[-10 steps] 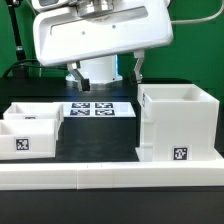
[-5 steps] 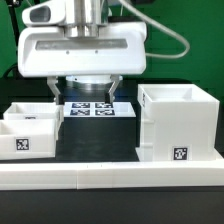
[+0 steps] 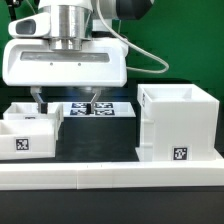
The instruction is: Assemble drawer
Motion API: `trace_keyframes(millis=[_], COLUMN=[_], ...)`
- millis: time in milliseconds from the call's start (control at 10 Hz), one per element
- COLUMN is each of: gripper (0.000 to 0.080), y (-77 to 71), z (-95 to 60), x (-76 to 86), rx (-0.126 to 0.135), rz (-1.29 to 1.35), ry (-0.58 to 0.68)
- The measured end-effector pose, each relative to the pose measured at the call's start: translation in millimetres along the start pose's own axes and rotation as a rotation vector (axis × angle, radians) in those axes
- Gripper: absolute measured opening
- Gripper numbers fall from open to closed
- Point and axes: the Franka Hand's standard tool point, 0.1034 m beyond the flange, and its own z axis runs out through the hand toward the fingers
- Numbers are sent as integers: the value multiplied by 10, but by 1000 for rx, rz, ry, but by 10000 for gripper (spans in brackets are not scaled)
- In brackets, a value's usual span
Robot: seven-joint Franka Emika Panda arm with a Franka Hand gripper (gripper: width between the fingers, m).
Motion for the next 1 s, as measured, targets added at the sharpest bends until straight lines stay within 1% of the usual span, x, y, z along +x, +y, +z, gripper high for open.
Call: trace_keyframes(millis=[100, 200, 300, 400, 500, 600, 900, 1000], gripper=[649, 649, 649, 649, 649, 649, 649, 649], y=[28, 127, 157, 136, 46, 23, 44, 55], z=[-9, 6, 50, 88, 127, 154, 276, 314], x=[-29, -34, -90, -147, -214, -184, -256, -277], rx=[28, 28, 16, 18, 53, 60, 53, 45], rz=[6, -22, -21, -20, -11, -11, -17, -17], ry=[-61, -73, -66, -80, -165, -181, -189, -182])
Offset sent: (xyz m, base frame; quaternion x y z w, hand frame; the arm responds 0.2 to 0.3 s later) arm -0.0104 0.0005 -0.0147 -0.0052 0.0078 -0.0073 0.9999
